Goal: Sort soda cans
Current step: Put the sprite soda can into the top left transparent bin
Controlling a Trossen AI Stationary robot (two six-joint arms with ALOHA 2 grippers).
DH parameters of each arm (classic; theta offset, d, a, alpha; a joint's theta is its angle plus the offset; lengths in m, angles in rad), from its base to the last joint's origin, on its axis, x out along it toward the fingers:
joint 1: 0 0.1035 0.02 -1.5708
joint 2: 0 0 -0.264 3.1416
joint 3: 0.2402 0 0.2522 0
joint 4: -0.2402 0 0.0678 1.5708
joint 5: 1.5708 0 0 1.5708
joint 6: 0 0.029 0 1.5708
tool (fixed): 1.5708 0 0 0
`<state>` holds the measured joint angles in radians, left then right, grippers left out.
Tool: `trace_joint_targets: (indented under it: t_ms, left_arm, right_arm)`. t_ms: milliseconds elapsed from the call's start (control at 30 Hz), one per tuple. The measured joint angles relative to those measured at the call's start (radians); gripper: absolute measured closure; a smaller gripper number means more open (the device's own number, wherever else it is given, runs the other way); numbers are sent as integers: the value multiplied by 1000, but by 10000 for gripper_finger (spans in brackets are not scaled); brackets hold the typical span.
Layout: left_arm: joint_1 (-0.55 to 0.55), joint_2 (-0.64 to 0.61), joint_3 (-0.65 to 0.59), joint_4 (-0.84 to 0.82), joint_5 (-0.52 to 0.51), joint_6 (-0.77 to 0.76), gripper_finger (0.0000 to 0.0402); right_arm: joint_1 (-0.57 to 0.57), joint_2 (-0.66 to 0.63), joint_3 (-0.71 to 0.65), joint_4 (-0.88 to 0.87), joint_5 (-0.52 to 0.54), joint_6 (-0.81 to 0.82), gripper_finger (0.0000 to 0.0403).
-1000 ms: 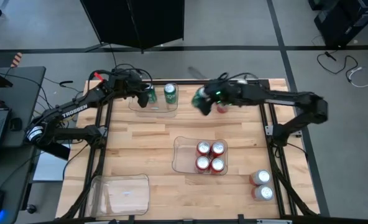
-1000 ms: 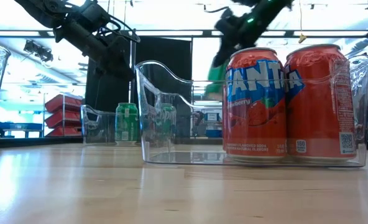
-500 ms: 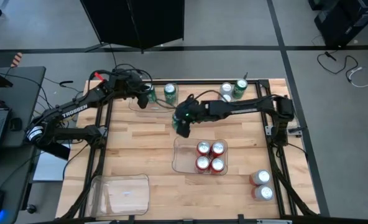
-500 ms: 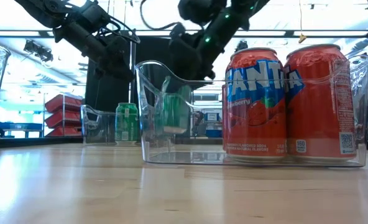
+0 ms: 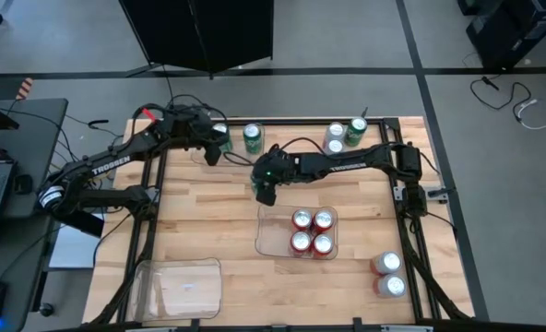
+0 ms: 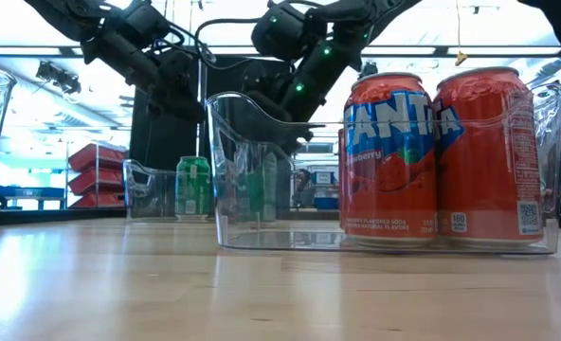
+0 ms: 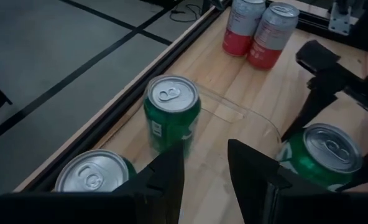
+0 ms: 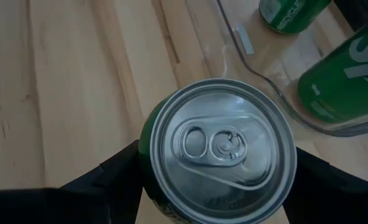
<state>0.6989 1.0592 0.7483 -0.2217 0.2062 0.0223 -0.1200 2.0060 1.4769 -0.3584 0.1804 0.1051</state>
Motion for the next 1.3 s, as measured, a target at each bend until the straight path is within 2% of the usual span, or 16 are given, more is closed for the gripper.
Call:
trace_joint_targets:
  t_ms: [167,333,400,633,933,1100,1200,1300]
  left_arm:
    - [-18,0,0,-7,0,0,276]
    - [-26,0,0,-10,-2,0,275]
    - [-26,0,0,-11,-3,-2,275]
    - [-27,0,0,-12,-5,-6,275]
    - [-28,-1,46,-16,17,-8,275]
    - [-28,-1,86,-29,84,-8,275]
    - [-43,-1,111,-79,99,-3,275]
    - [-72,0,132,-126,99,25,276]
  right_arm:
    - [0,2,0,11,-18,28,116]
    - [0,5,-3,13,-32,61,29]
    - [0,6,-3,16,-33,59,19]
    - [8,3,-3,43,-31,19,65]
    - [11,-85,119,-134,5,-85,65]
    - [21,-164,129,-252,7,-93,69]
    - [50,-208,95,-286,106,-57,113]
    - [78,-234,17,-276,230,-53,201]
